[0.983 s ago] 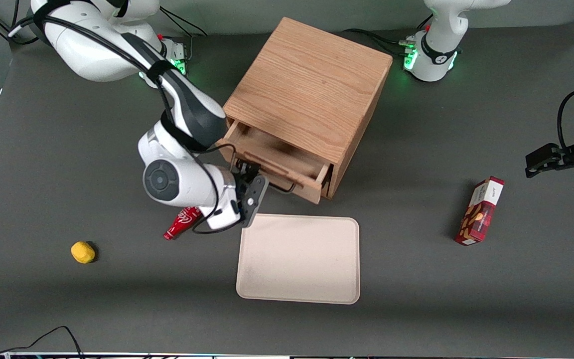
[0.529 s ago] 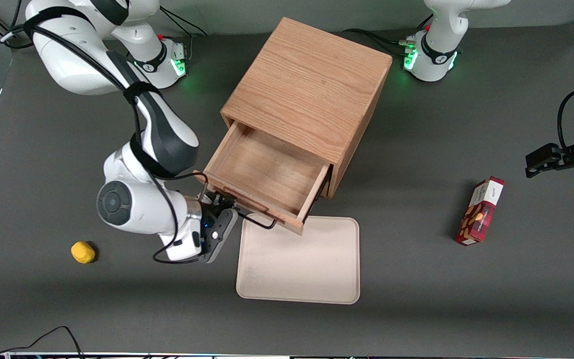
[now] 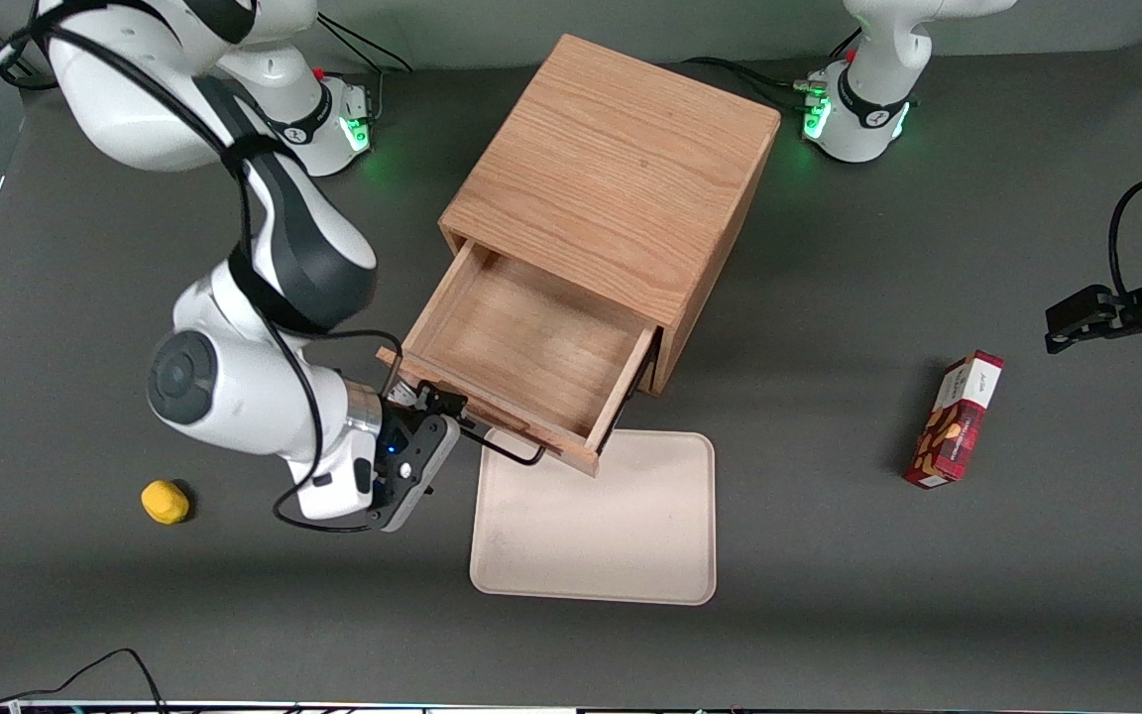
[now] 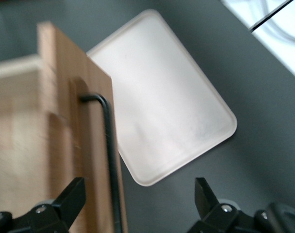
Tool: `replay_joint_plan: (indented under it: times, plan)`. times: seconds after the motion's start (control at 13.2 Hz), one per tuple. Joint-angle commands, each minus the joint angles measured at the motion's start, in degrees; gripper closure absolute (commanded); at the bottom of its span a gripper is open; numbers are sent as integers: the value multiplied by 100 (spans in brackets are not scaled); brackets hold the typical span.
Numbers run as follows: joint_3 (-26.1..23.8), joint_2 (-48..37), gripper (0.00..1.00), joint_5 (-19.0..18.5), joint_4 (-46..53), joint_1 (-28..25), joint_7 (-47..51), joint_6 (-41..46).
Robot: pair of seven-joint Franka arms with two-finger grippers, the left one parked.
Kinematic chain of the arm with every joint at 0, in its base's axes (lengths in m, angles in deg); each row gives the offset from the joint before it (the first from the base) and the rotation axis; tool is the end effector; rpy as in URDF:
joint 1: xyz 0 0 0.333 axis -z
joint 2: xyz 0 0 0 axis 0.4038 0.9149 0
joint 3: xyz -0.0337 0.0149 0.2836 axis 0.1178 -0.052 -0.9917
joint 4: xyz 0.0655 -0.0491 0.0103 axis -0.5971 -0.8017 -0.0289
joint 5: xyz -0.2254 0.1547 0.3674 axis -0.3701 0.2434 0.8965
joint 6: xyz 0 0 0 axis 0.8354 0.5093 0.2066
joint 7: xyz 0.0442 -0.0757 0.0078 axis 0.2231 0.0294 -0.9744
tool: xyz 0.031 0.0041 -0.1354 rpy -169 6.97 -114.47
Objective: Open upper drawer
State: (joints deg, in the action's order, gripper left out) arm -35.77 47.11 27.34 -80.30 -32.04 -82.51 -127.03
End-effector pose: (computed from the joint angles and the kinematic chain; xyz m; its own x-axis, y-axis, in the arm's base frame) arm 0.7300 0.3459 0.4010 0.6304 0.7240 0.2801 0.7759 -0.5991 -0.1976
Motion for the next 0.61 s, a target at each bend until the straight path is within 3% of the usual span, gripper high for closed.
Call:
replay_joint_plan:
  times: [0.0, 0.23, 0.38, 0.45, 0.53]
  plan:
    - [56, -726, 0, -11, -245, 110, 379, 535]
    - [222, -1446, 0, -72, -683, 304, 431, 809]
    - [906, -2149, 0, -99, -1201, 208, 432, 967]
    - [1161, -2439, 0, -204, -1526, 208, 379, 994]
    - [1329, -2747, 0, -588, -1877, 173, 396, 985]
